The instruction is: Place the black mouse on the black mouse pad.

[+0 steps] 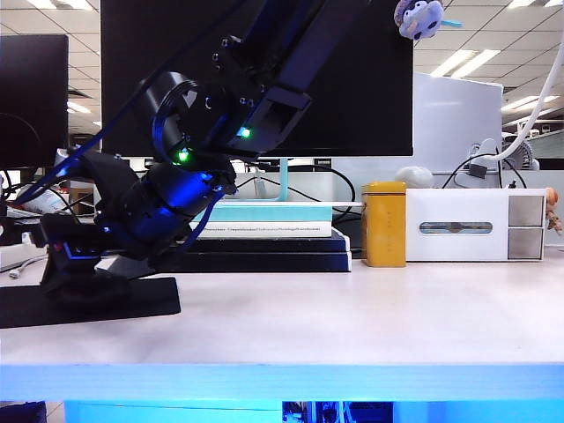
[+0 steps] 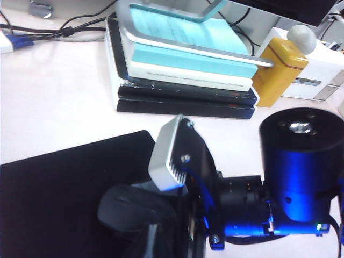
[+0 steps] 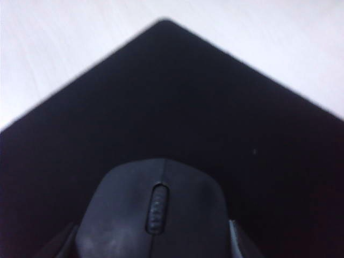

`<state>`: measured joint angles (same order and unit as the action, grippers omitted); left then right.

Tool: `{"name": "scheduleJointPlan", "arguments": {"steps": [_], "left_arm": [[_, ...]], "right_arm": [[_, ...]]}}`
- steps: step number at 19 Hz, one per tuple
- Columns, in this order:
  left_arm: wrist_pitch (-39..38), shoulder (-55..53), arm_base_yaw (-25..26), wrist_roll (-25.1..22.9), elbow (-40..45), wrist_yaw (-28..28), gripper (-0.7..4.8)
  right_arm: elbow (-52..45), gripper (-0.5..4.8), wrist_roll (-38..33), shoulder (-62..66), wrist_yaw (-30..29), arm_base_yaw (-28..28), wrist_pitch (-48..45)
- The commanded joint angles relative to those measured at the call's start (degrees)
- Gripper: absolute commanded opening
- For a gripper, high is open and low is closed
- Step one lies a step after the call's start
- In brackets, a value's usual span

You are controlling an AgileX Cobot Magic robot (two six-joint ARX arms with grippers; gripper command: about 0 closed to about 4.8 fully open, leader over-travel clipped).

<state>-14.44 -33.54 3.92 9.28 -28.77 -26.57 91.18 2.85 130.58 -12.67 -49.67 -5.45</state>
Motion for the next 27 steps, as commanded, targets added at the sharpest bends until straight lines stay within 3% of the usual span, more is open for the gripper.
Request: {"name": "scheduleJointPlan", "arguments": {"steps": [1,7,10,12,17,19,27], "left_arm": [[0.83,0.09,0.02,-0.28,-0.31,-0.24,-0.06],[0.85,0.09,0.02,-0.28,-0.31,-0.24,-0.06],[0.83,0.09,0.02,-0.31,-0.31,-0.26,-0.06],[0.83,0.09,0.02,-0.57,-0.31,-0.26,-0.05],[0.92,0.09,0.02,-0.94,-0.31,-0.55,0.0],[1.4,0.11,0.02,-0.92,-0.31,-0.57,0.27],[1.68,0.09,0.02,-1.62,-0.31,-0.52,0.27]], "right_arm": [[0.52,1.03,0.39,0.44,0.72,0.13,-1.03],[0.52,1.11,0.37,1.64,0.72,0.2,-0.28],[0.52,2.88,0.35,1.64,0.68,0.37,-0.24],[0.52,4.79,0.33,1.64,0.74,0.37,-0.31],[1.38,4.79,0.37,1.36,1.14,0.76,0.37],[2.84,4.79,0.37,1.29,1.16,1.33,0.87],[3.41,4.79,0.35,0.44,-1.09,1.49,3.39]]}}
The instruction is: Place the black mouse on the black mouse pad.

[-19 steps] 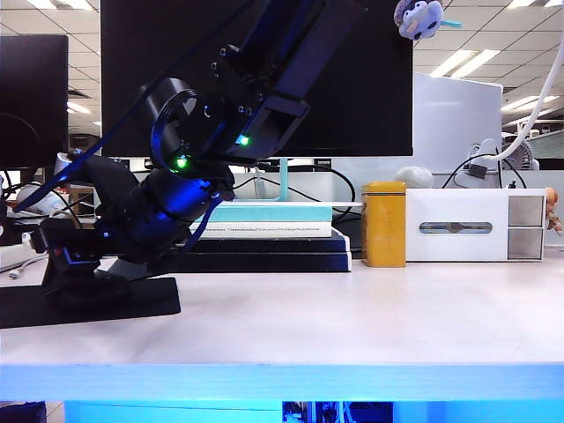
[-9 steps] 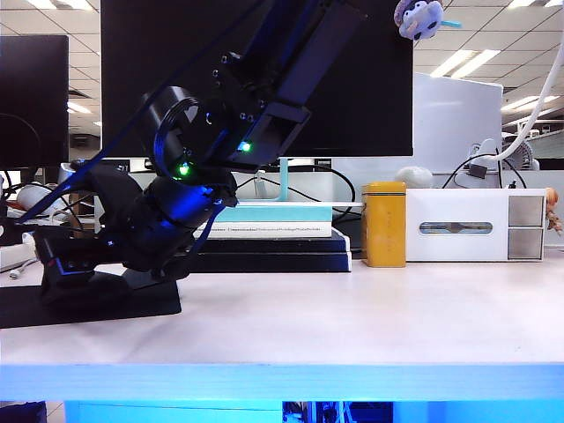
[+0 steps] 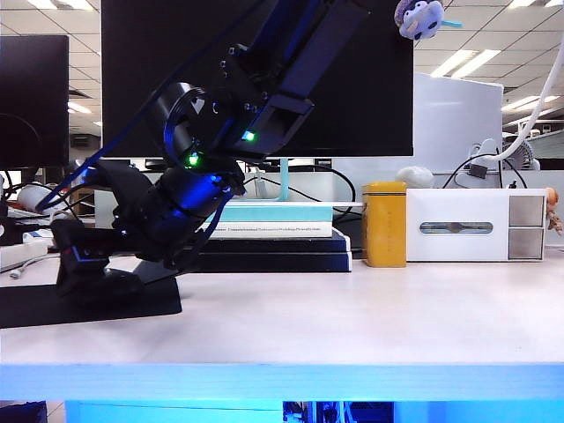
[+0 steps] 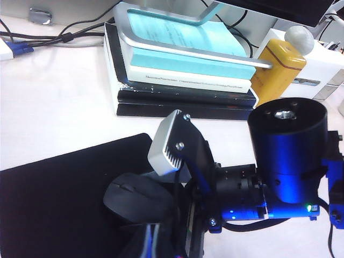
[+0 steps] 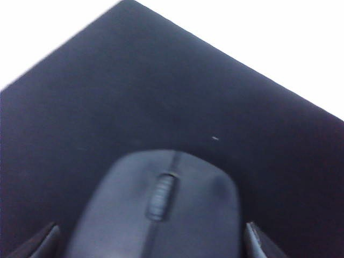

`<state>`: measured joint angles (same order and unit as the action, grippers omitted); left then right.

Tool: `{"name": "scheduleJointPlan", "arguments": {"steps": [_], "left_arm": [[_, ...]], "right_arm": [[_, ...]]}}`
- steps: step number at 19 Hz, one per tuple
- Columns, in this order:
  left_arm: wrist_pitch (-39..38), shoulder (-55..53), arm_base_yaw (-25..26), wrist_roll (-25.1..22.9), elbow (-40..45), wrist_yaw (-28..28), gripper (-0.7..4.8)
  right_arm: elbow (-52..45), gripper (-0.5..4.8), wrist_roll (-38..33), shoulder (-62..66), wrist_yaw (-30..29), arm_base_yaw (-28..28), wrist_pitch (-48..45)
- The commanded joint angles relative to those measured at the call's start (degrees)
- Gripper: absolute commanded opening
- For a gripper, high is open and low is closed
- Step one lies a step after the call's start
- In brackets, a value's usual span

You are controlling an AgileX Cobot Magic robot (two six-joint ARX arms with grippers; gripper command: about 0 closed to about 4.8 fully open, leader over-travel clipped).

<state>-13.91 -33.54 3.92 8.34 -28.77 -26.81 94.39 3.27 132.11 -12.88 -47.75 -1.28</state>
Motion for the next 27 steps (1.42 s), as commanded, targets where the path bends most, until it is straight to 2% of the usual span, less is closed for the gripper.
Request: {"name": "scheduleJointPlan", "arguments": {"steps": [1,13,16,19,23,27], "left_arm": [[1.16,0.09,0.02,-0.72,-0.31,-0.28,0.27],[1.16,0.07,0.02,-0.94,-0.31,-0.22,0.27],[2.67,-0.2,0.02,-1.07,-0.31,-0.11,0.27],[7.32,-0.2,0.04,-1.03,-0.31,3.28,0.27],[14.82,-0.24,0.04,-1.07,-0.31,7.76,0.27],[17.49,-2.82,0.04,-0.98,-0.31,7.72,0.27]], "right_arm": [[0.2,4.79,-0.07,-1.38,-0.9,-0.46,-0.66],[0.2,4.79,0.5,-6.56,-1.16,-0.31,-0.31],[0.17,4.79,1.73,-11.98,-0.74,0.0,6.29],[0.13,4.79,5.16,-17.18,2.58,1.25,12.11],[0.04,4.79,7.54,-22.93,4.02,5.57,21.05],[0.04,4.79,7.8,-27.8,4.02,10.21,26.4]]}}
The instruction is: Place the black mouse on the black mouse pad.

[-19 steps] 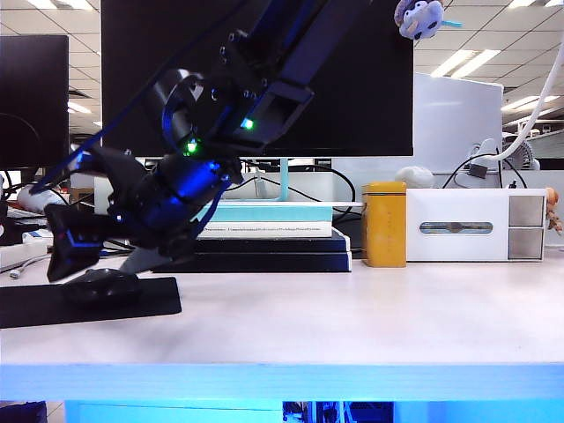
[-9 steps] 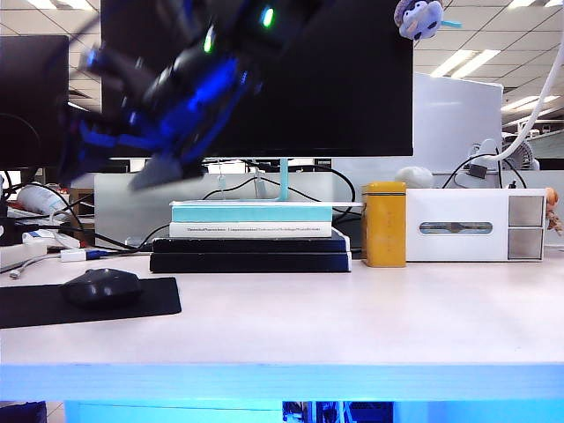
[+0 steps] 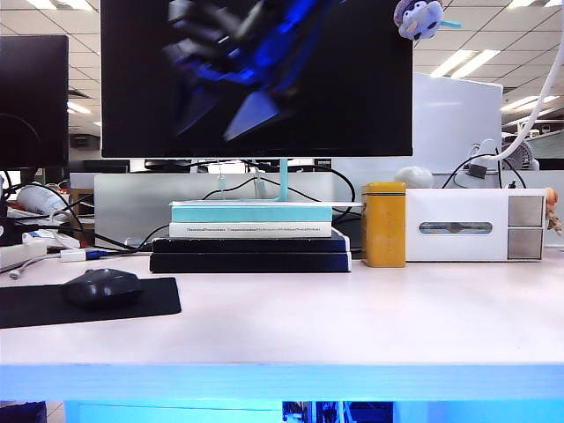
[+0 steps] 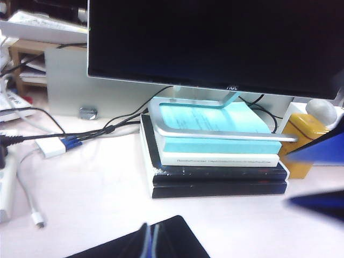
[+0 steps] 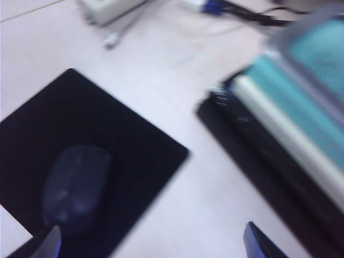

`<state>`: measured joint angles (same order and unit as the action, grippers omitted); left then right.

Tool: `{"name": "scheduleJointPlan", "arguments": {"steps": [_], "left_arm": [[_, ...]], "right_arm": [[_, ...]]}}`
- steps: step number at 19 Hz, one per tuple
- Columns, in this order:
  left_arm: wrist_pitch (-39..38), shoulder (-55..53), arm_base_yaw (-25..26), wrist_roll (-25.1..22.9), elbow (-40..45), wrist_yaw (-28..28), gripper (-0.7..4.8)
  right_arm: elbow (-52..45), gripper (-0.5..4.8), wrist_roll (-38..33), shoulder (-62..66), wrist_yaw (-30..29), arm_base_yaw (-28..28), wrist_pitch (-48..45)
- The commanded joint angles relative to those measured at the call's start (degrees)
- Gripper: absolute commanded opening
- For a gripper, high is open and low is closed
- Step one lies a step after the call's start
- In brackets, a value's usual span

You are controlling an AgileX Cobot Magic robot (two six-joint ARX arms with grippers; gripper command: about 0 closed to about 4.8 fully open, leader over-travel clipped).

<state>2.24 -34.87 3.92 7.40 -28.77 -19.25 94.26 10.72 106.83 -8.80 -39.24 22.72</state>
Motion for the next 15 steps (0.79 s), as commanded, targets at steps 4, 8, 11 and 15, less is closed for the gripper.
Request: {"name": "scheduleJointPlan", "arguments": {"steps": [4,8,11,15], "left_arm": [[2.32,-4.5,0.02,0.13,-0.31,0.17,0.27],[5.46,-5.7,0.02,1.05,-0.31,0.15,0.27],[4.59,-6.86,-0.02,1.42,-0.31,-0.39,0.26],[4.31,-12.24,-0.02,3.19,-0.31,-4.46,0.26]], "right_arm": [[0.15,4.79,1.36,-8.2,0.42,4.31,9.7],[0.15,4.79,1.22,-12.28,-0.31,4.35,15.65],[0.15,4.79,0.66,-15.3,-1.49,4.04,21.81],[0.11,4.79,-0.22,-19.1,-2.91,4.11,30.4]]}}
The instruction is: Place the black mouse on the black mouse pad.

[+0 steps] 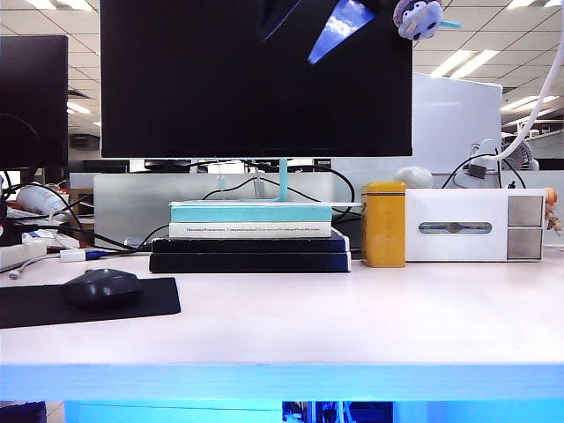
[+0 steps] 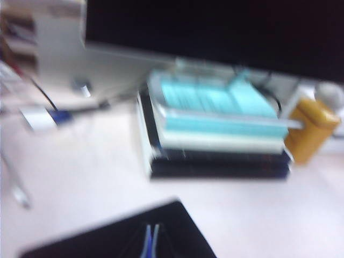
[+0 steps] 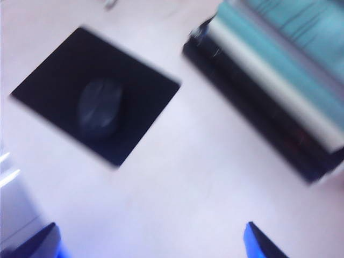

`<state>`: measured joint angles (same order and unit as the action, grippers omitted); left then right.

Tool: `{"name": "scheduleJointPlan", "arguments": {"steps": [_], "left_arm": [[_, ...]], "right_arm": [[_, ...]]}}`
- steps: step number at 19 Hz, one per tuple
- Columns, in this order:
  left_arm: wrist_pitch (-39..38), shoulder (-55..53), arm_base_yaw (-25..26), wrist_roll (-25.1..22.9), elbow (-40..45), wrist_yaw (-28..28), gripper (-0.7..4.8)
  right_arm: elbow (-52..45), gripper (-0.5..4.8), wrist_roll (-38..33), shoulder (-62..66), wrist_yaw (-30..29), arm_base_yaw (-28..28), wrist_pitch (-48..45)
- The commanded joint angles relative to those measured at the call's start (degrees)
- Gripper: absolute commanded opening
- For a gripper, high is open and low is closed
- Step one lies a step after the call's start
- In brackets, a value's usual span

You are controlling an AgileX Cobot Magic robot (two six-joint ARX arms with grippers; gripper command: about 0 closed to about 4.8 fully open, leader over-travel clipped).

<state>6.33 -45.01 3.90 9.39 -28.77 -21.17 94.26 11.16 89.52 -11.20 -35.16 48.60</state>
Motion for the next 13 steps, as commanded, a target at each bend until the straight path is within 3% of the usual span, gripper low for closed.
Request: {"name": "scheduleJointPlan", "arguments": {"steps": [1,3,5,7,13], "left_arm": [[0.26,-3.26,-0.02,1.22,-0.31,-3.39,0.26],[0.55,-3.74,-0.02,1.77,-0.31,-3.63,0.27],[1.42,-3.72,-0.04,2.03,-0.31,-3.74,0.27],[3.15,-3.72,-0.31,2.43,-0.33,-3.72,0.27],[3.67,-3.72,-0.72,2.29,-0.31,-3.3,0.27]], "right_arm": [[-0.09,4.79,-0.66,-2.75,0.33,0.07,6.93],[-1.84,4.79,-0.31,-4.76,4.63,0.39,8.26],[-5.92,4.79,-0.11,-7.76,6.23,1.88,2.51],[-14.91,4.79,0.5,-12.31,7.06,3.8,-16.79],[-35.17,4.79,-0.63,-14.58,9.16,5.92,-48.76]]}}
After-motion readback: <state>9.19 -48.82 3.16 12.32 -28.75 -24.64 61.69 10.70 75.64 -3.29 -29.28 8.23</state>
